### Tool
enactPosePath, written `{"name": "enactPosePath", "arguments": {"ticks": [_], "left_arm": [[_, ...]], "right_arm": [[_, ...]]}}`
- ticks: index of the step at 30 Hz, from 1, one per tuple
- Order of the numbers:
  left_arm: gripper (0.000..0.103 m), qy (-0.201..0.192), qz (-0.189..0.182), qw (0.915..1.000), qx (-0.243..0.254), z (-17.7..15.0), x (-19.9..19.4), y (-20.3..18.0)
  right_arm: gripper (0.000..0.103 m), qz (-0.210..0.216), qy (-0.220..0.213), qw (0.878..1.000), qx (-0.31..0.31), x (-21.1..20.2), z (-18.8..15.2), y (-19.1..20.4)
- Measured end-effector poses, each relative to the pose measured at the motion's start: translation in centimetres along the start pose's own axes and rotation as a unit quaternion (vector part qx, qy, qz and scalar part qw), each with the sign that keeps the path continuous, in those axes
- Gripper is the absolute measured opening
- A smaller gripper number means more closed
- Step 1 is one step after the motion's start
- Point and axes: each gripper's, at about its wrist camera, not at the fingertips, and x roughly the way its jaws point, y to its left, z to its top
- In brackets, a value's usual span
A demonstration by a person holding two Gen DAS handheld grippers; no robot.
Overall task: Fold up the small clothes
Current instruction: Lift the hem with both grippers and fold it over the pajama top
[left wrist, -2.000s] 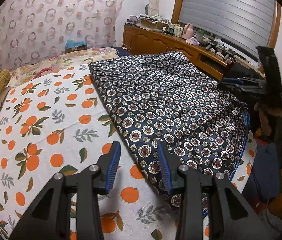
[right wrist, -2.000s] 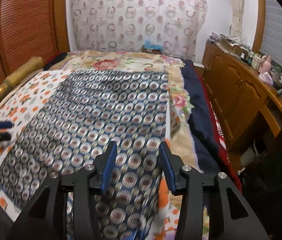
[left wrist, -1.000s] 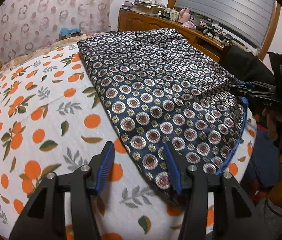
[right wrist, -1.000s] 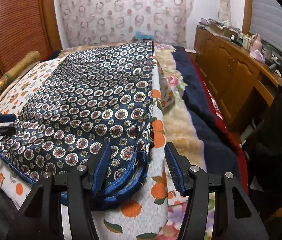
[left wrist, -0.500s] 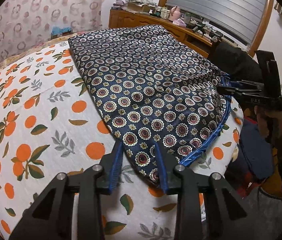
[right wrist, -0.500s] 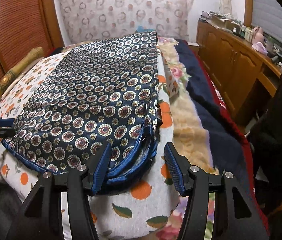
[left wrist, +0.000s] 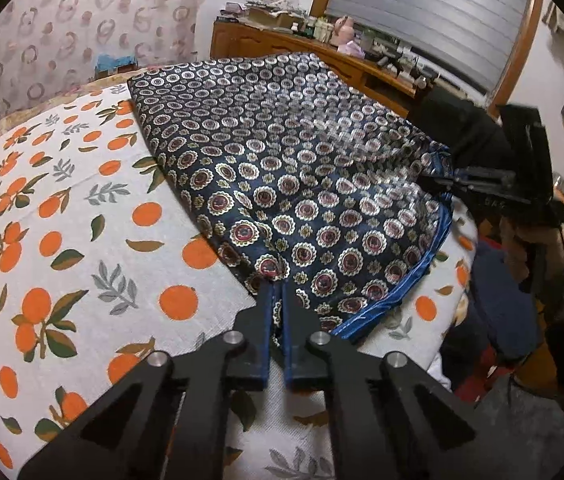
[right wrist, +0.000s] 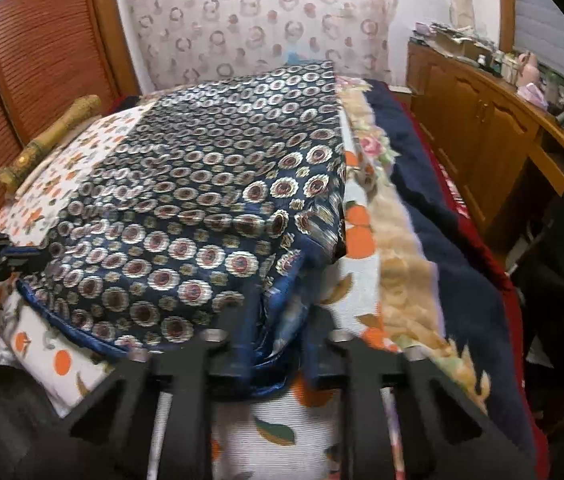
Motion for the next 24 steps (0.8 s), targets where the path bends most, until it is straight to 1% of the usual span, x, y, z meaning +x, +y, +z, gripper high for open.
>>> {"name": "enactPosePath", "arguments": {"ticks": [4, 8, 11, 21, 24], "left_arm": [[0.000, -0.025, -0.003, 0.9997, 0.000, 0.4, -1.4, 0.0], [0.000, -0.053, 0.000, 0.9986, 0.000, 1.1, -3.4, 0.4], [0.000, -0.068, 0.008, 0.9977, -0.002, 1.3, -4.7, 1.0], [0.000, -0.104, 0.005, 0.9945, -0.005, 1.3, -8.4, 1.6], [0.000, -0.123, 0.002, 0.9924, -0.005, 1.8, -9.7, 1.5]], "right_arm": [[0.005, 0.003, -0.010, 1.000, -0.003, -0.5, 0.1, 0.5], [0.004, 0.019, -0.027, 0.999, 0.002, -1.9, 0.4, 0.9], [0.003, 0.035, -0.035, 0.999, -0.002, -3.1, 0.5, 1.5], [0.003, 0.067, -0.059, 0.996, -0.017, -6.8, 1.1, 3.9], [0.003, 0.074, -0.074, 0.994, -0.023, -8.3, 1.7, 4.3]]}}
